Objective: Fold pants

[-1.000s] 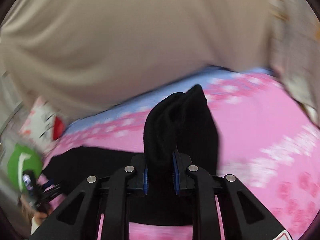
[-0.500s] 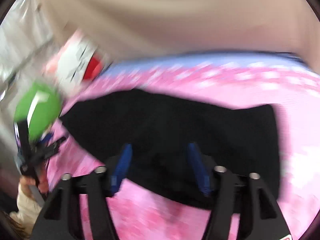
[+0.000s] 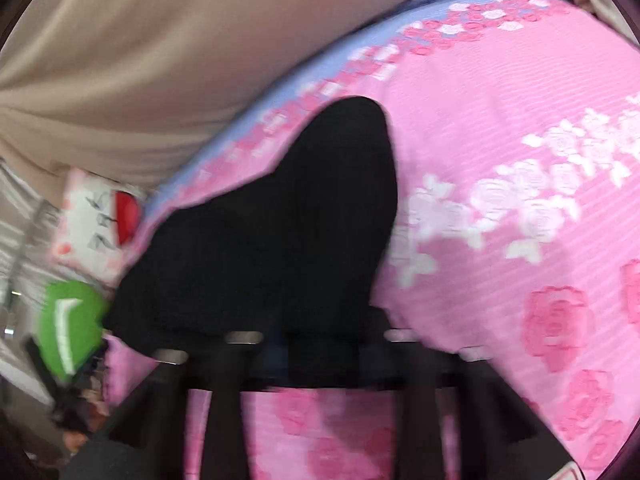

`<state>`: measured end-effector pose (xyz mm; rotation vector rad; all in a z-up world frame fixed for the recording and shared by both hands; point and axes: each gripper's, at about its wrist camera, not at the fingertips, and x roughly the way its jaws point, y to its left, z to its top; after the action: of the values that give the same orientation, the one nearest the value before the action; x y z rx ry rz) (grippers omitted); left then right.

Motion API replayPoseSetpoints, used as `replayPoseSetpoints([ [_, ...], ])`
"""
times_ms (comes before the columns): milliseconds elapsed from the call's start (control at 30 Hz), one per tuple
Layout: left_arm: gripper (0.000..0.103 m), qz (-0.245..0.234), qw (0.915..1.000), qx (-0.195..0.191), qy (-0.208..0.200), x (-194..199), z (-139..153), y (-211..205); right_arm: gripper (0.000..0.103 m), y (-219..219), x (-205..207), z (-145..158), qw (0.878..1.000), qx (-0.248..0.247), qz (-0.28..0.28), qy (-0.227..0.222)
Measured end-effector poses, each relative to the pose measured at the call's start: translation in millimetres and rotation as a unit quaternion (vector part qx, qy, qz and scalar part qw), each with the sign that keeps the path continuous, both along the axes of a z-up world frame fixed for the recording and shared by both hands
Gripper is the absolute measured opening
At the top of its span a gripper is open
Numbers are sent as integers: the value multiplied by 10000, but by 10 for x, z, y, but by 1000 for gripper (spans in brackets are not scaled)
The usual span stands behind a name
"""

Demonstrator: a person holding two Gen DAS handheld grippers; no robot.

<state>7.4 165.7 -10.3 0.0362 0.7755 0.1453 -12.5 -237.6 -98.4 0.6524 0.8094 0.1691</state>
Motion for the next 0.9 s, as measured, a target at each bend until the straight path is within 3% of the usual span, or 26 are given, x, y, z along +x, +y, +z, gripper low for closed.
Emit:
replayPoseSetpoints([
  [133, 82, 27, 9999, 67, 81, 5, 12, -92, 14, -62, -163, 212, 9985, -420, -184, -298],
  [200, 82, 18, 9999, 89, 89, -2, 37, -143, 13, -237, -238, 271, 9980, -403, -306, -378],
  [367, 82, 4, 9997, 202, 101, -18, 78, -282, 13, -592, -435, 261, 9966, -494, -521, -403],
  [567, 83, -153, 9993, 316, 147, 1, 51, -494, 15, -1331, -994, 122, 9881, -557, -1410, -244],
  [633, 83, -220, 9991, 298, 204, 37, -4, -561, 20, -1485, -1137, 20, 9872, -520, -1503, -107],
  [700, 83, -278, 9989, 286, 256, 82, -57, -644, 41, -1502, -1220, -23, 9860, -703, -1510, 59],
  [767, 83, -330, 9987, 271, 279, 102, -84, -703, 51, -1374, -1368, 164, 9619, -1783, -2067, 127],
  [833, 83, -423, 9984, 227, 294, 114, -97, -777, 58, -1171, -1501, 421, 9428, -2477, -2213, -289],
  [900, 85, -491, 9982, 219, 282, 111, -104, -834, 62, -887, -1469, 617, 9484, -2575, -1746, -612],
])
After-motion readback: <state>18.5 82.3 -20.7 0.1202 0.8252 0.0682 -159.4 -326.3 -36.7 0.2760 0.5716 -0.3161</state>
